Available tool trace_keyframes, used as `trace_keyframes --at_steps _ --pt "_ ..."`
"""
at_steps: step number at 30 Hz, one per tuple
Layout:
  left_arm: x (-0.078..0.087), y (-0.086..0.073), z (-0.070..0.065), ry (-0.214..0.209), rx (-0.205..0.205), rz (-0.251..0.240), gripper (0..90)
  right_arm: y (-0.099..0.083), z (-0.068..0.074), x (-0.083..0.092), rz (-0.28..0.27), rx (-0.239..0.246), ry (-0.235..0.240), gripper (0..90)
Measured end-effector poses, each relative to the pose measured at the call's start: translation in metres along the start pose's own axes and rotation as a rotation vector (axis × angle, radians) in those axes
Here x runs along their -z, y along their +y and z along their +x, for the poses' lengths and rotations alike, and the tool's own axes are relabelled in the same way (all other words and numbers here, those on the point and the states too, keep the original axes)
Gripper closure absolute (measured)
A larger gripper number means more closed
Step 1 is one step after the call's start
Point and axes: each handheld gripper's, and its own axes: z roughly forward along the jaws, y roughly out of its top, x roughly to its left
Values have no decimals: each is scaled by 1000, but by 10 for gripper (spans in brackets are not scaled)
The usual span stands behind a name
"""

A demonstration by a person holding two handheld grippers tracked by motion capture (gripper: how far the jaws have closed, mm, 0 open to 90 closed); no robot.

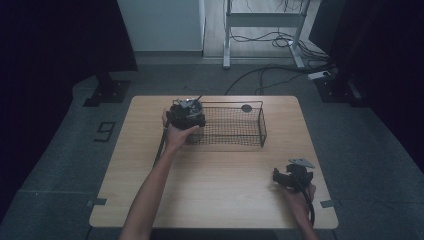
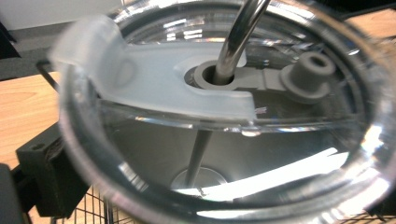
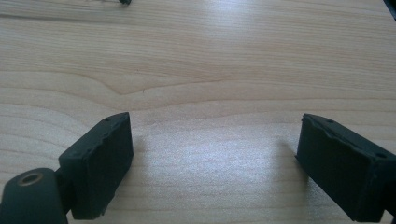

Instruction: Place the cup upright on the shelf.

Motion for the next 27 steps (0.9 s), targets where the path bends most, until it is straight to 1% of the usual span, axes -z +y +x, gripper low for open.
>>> trace_keyframes --at_steps 3,5,7,9,11,12,13,16,17,21,23,27 --pt "8 2 2 -7 12 -8 6 0 0 0 1 -1 0 106" --pt "16 3 2 -7 2 -11 6 0 0 0 1 -1 -1 106" --pt "25 4 2 -11 -8 -25 5 0 0 0 1 0 -2 106" --pt "34 4 3 -16 -5 -37 4 0 0 0 1 -1 -1 105" --pt "42 4 4 -8 -5 -49 4 0 -1 0 4 -6 2 103" --pt "46 4 3 1 -12 -62 5 0 -1 0 6 -8 2 103" --pt "50 3 3 0 -18 -69 4 0 -1 0 7 -10 2 103" --pt "60 0 1 -18 -23 -82 3 0 0 0 4 -6 -1 104" --pt "62 -1 1 -23 -30 -86 2 0 -1 0 3 -5 -1 103" --pt "71 -6 -1 -49 -41 -95 3 0 -1 0 6 -10 0 103" --pt "74 -10 -3 -62 -35 -99 8 0 -1 0 6 -10 0 103" --pt "87 -19 -8 -95 -47 -119 11 0 -1 0 6 -8 0 104"
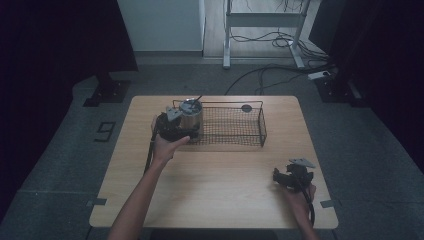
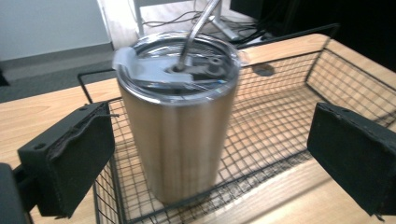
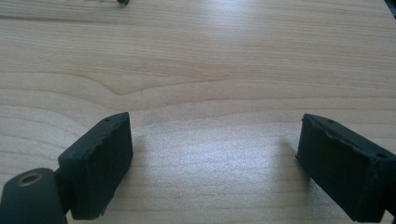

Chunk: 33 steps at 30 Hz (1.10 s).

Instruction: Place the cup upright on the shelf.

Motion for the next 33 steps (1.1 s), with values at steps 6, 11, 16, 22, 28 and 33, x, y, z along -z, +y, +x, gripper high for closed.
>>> trace_keyframes --at_steps 6,11,16,22,28,33 --pt "16 -6 -6 -25 -9 -21 16 0 1 0 -2 -1 -1 105" --pt "26 -9 -8 -43 -4 -29 23 0 1 0 -3 3 -4 106" --pt "35 -16 -10 -67 3 -28 30 0 1 0 -4 1 -4 106" --pt "42 -28 -16 -92 -9 -3 36 0 1 0 -5 4 -4 106" --pt "49 -45 -21 -123 -5 14 40 0 1 0 -5 4 -4 107" --pt "56 -60 -22 -135 -14 36 43 0 1 0 -6 6 -5 107"
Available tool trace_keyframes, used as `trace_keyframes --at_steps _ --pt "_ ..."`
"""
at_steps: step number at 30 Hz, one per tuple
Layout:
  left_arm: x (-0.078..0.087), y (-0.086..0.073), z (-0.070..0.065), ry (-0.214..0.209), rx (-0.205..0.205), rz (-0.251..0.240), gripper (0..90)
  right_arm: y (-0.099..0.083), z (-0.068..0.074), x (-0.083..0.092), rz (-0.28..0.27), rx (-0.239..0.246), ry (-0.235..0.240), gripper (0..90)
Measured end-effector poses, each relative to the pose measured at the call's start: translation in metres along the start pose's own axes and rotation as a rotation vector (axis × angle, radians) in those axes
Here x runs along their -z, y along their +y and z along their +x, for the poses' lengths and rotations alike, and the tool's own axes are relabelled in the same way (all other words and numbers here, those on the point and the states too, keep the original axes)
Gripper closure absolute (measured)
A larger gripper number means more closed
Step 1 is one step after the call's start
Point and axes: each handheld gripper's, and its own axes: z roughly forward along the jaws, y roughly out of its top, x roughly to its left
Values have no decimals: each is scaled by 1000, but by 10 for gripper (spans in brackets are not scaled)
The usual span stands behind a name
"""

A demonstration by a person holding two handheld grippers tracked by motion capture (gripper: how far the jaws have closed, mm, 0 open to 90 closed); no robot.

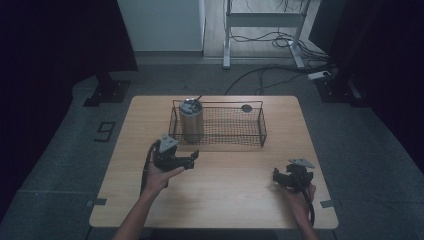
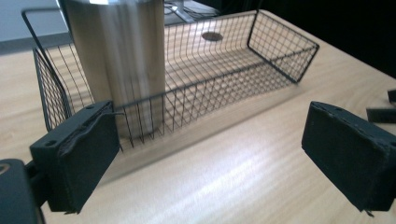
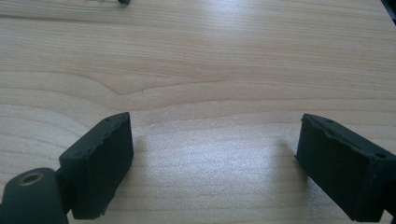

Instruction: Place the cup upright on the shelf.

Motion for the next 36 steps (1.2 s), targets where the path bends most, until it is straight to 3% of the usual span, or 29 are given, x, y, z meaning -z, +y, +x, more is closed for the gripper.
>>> trace_keyframes --at_steps 10,21,25,36 --pt "8 -34 -8 -11 -10 44 48 0 1 1 1 5 -6 108" --pt "-4 -74 -15 -5 6 121 62 0 1 0 0 4 -3 110" --pt "-9 -77 -13 11 17 147 82 0 1 1 0 4 -4 110" --pt "-10 -78 -11 22 29 139 94 0 2 1 -3 11 -9 113"
